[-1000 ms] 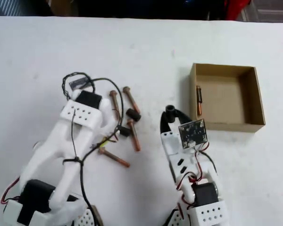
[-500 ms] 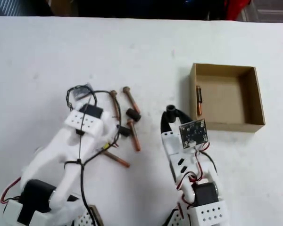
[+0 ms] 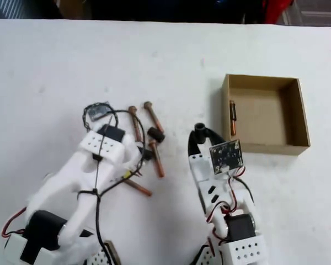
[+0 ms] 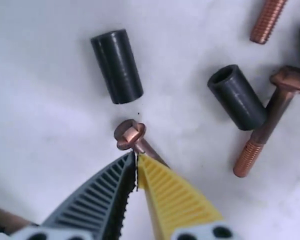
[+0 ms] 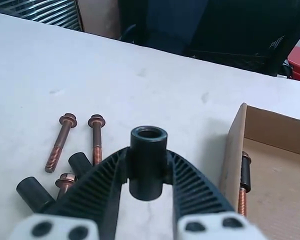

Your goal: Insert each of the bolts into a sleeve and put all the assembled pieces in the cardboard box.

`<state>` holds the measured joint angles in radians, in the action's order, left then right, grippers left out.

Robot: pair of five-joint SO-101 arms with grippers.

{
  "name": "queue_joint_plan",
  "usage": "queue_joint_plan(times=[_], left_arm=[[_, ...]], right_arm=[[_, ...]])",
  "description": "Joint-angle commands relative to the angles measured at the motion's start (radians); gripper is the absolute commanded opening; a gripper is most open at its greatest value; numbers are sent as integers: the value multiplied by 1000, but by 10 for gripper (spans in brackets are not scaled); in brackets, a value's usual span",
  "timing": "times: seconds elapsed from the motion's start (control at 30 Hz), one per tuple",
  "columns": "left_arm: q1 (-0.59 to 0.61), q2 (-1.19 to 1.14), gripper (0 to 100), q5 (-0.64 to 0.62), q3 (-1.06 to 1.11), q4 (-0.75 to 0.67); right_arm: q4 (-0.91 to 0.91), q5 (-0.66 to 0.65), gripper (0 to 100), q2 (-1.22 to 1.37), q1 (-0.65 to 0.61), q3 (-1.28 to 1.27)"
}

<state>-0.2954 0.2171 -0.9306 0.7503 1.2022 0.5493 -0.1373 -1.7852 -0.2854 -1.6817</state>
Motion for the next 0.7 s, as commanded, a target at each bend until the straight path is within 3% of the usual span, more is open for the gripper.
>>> queue_joint_plan(times=[0.0, 0.17, 0.43, 0.67], left_arm=[[-33, 5, 50, -8, -9, 15], [-39, 1, 71, -9, 9, 25], [-39, 1, 357, -9, 28, 31], [-39, 1, 365, -9, 52, 23]], right_arm=[[-4, 5, 17, -15, 13, -9], [-4, 5, 17, -15, 13, -9], [-4, 5, 17, -15, 13, -9], [-4, 3, 17, -15, 13, -9]])
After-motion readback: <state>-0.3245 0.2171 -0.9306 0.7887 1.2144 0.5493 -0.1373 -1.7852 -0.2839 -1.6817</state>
